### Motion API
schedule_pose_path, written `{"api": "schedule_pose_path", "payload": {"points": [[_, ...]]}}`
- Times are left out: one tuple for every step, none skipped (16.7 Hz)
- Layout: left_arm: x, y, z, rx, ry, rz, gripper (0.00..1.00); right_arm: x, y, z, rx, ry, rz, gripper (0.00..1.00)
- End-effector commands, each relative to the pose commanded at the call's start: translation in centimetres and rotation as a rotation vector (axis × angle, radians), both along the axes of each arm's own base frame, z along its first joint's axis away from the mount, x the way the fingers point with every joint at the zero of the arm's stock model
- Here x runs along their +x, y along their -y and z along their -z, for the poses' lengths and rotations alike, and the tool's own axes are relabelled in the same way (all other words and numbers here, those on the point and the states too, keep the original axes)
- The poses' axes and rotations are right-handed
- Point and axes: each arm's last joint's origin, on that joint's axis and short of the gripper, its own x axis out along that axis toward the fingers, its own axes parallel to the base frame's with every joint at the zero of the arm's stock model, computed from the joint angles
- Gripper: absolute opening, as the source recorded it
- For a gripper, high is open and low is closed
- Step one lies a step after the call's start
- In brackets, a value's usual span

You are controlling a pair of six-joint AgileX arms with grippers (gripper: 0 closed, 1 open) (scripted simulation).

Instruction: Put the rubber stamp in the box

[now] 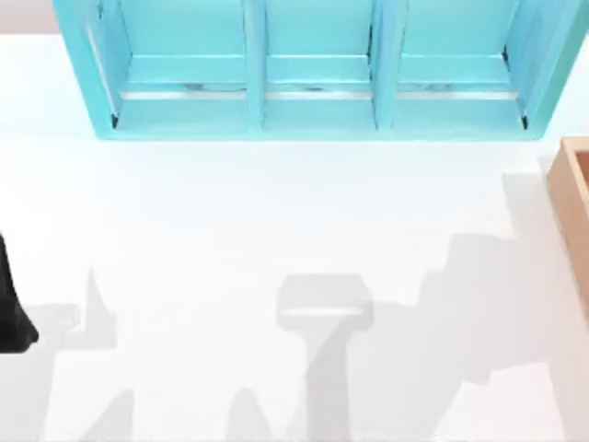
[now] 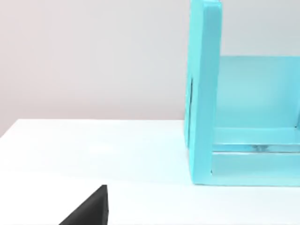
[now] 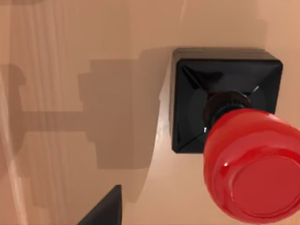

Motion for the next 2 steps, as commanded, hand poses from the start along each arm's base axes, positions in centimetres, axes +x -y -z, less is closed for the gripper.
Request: {"api": "schedule_pose_path", "payload": {"points": [[0.00,0.00,0.00,0.000,0.000,0.000,1.00,0.00,0.00,0.00,0.000,0.000,0.000,1.00],[0.00,0.00,0.00,0.000,0.000,0.000,1.00,0.00,0.00,0.00,0.000,0.000,0.000,1.00]]}}
